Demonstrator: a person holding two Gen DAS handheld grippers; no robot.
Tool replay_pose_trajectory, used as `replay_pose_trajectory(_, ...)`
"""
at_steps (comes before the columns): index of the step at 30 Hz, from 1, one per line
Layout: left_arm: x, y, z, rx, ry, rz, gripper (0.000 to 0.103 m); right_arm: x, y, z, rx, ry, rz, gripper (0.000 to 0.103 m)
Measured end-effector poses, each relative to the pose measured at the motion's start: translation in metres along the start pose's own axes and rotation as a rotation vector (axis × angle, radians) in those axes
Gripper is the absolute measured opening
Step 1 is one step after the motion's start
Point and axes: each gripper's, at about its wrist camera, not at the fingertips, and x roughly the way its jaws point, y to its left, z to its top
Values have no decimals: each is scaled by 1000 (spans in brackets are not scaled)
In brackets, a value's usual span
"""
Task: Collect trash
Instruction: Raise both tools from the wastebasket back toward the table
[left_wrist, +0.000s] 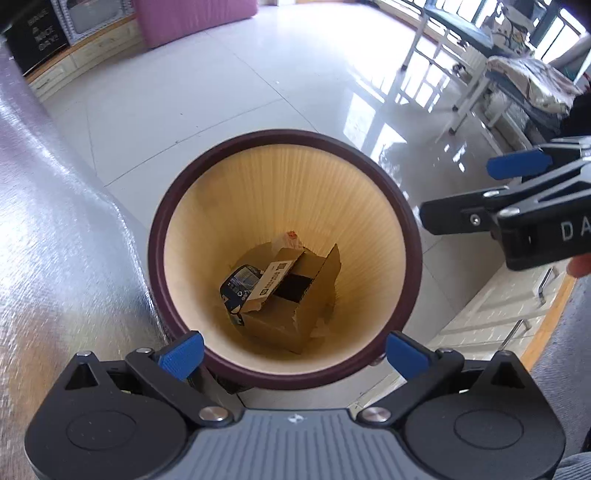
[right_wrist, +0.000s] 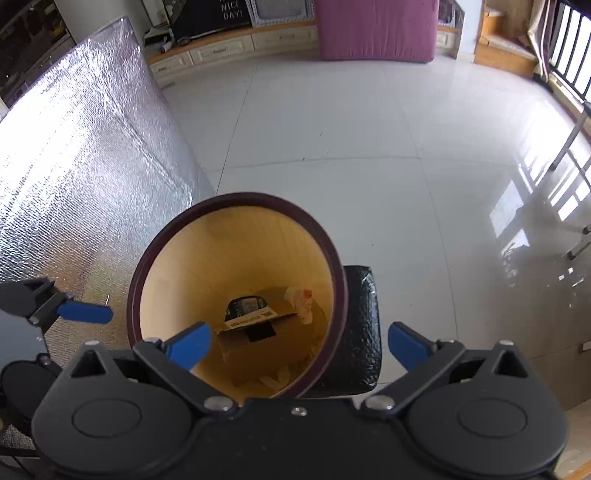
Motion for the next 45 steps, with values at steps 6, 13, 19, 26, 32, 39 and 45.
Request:
replay_pose_trajectory(6, -31, 4, -11, -78, -67, 11, 103, -28, -12, -12, 0, -32, -38, 103)
replay_pose_trajectory(13, -75, 8, -26, -144, -156, 35, 103, -67, -11, -27, -27, -83, -43, 103)
replay_pose_trajectory(19, -104, 5, -39, -176, -217, 58, 103, -99, 0, -40, -53, -131, -27, 103)
replay_pose_trajectory(26, -143, -5, -53, -195, -309, 59, 103, -142, 8, -52, -73, -200, -30, 103)
replay_pose_trajectory(32, -174, -13, -63, -206, -393, 82, 103, -175, 12, -62, -79, -262, -32, 103)
replay_pose_trajectory(39, -213, -22, -81, -195, -504, 94, 103, -202, 23, -74, -84, -304, -26, 103)
replay_pose_trajectory(45, -247, -20, -102, -195, -601, 82, 103, -231, 36, -82, -90, -382, -8, 103)
